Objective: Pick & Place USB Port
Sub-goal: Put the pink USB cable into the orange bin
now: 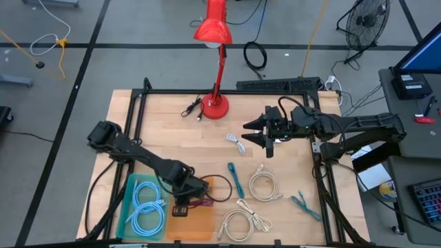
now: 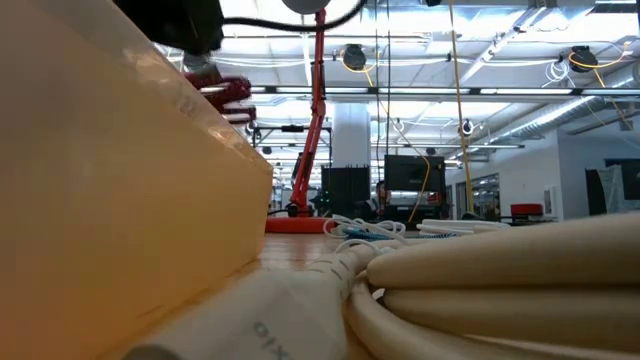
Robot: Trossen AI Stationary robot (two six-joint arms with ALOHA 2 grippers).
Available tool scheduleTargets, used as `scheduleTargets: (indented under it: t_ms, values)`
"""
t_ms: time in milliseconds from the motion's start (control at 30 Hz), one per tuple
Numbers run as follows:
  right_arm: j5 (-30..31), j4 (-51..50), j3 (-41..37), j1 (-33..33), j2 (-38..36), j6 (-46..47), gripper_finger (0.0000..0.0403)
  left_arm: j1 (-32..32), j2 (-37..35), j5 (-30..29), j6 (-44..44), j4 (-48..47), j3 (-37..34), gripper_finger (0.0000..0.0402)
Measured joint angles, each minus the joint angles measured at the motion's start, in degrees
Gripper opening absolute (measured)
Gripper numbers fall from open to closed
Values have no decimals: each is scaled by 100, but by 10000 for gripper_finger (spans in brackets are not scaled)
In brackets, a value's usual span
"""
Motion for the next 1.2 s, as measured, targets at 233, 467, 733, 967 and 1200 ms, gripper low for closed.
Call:
scheduleTargets:
  t_ms: [233,467,733,967,1200]
  values:
    - [-1,7,0,0,0,2,183,57,333,131,259,-230,-2,2]
    - [-22,11,0,0,0,4,183,236,395,193,527,-569,-4,2]
    - [-24,35,0,0,-2,4,183,415,395,319,654,-578,-4,2]
    - [-26,33,0,0,-2,4,183,463,395,475,721,-578,-4,1]
    - [-26,33,0,0,-2,4,183,465,395,491,727,-571,-9,1]
